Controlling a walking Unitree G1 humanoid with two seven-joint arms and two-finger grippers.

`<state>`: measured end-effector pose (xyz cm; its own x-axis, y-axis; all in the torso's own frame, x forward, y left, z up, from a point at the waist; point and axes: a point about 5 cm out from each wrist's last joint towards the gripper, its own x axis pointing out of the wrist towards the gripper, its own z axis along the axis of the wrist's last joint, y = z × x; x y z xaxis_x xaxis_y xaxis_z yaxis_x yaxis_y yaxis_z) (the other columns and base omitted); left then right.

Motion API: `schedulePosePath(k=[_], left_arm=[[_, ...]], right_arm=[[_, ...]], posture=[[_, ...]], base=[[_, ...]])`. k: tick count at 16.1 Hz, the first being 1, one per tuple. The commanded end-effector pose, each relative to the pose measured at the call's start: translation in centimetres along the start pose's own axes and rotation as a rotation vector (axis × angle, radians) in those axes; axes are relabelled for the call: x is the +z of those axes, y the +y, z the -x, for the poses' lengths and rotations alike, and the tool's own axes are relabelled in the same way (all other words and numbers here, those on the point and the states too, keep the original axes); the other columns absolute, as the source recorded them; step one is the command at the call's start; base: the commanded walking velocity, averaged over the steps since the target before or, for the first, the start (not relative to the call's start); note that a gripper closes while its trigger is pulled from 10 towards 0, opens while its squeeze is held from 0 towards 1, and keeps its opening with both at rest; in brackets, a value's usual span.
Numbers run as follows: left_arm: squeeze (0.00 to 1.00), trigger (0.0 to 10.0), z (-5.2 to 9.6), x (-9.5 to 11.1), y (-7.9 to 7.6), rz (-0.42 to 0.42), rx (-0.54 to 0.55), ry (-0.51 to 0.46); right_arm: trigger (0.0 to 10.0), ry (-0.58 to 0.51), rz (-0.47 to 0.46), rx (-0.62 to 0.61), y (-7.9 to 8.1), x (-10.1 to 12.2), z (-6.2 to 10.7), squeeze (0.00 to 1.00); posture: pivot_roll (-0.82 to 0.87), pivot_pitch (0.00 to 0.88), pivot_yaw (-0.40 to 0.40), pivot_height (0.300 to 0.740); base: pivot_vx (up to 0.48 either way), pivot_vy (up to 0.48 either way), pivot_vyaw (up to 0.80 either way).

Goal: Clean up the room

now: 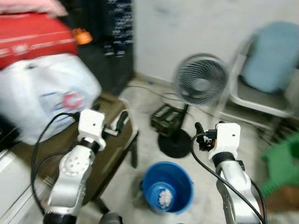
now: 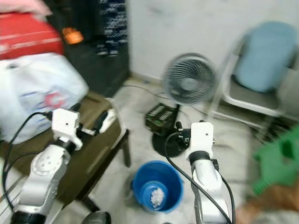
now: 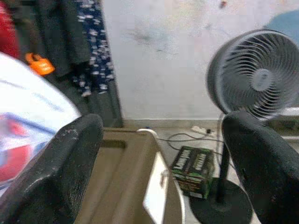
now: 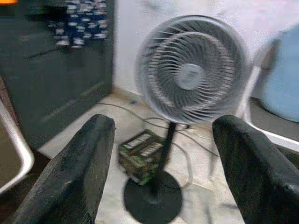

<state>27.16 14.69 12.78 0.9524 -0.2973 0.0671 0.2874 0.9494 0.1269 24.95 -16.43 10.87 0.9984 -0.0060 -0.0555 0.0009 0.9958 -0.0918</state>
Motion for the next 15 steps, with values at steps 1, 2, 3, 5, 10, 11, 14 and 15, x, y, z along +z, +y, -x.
schedulePosePath(k=[1, 2, 3, 5, 10, 11, 14, 15], left_arm=[[0.00, 10.0, -0.5, 0.5, 0.1, -0.022, 0.004, -0.024], [0.00, 10.0, -0.3, 0.3, 0.4, -0.030, 0.021, -0.020], [0.00, 10.0, 0.0, -0.1, 0.7, -0.043, 0.037, -0.010], [0.00, 10.0, 0.5, -0.7, 1.1, -0.055, 0.073, 0.008], [0.00, 10.0, 0.4, -1.1, 1.2, -0.076, 0.122, 0.013], [0.00, 10.0, 0.5, -1.7, 1.2, -0.072, 0.120, 0.024], [0.00, 10.0, 0.3, -1.2, 1.3, -0.075, 0.136, 0.014], [0.00, 10.0, 0.5, -1.0, 1.5, -0.083, 0.144, 0.012]], right_arm=[[10.0, -0.022, 0.006, 0.021, 0.1, 0.7, -0.2, 0.00], [10.0, -0.032, 0.029, 0.021, 0.1, 0.9, -0.2, 0.00], [10.0, -0.035, 0.064, 0.014, 0.0, 1.0, -0.1, 0.00], [10.0, -0.026, 0.066, -0.011, -0.2, 0.7, 0.2, 0.00], [10.0, -0.054, 0.049, -0.024, -0.2, 1.0, -0.2, 0.00], [10.0, -0.054, 0.048, -0.027, -0.1, 0.9, -0.4, 0.00], [10.0, -0.076, 0.058, -0.038, -0.4, 1.4, -0.6, 0.00], [10.0, -0.076, 0.063, -0.037, -0.5, 1.4, -0.4, 0.00]], posture=[[-0.13, 0.000, -0.049, 0.740], [-0.13, 0.000, -0.049, 0.740], [-0.13, 0.000, -0.051, 0.740], [-0.13, 0.000, -0.053, 0.740], [-0.12, 0.000, -0.059, 0.740], [-0.12, 0.000, -0.055, 0.740], [-0.12, 0.000, -0.055, 0.740], [-0.11, 0.000, -0.057, 0.740]], base=[[0.000, 0.000, 0.80], [0.000, 0.000, 0.80], [0.000, 0.000, 0.80], [0.000, 0.000, 0.80], [0.000, 0.000, 0.80], [0.000, 0.000, 0.80], [0.000, 0.000, 0.80], [0.000, 0.000, 0.80]])
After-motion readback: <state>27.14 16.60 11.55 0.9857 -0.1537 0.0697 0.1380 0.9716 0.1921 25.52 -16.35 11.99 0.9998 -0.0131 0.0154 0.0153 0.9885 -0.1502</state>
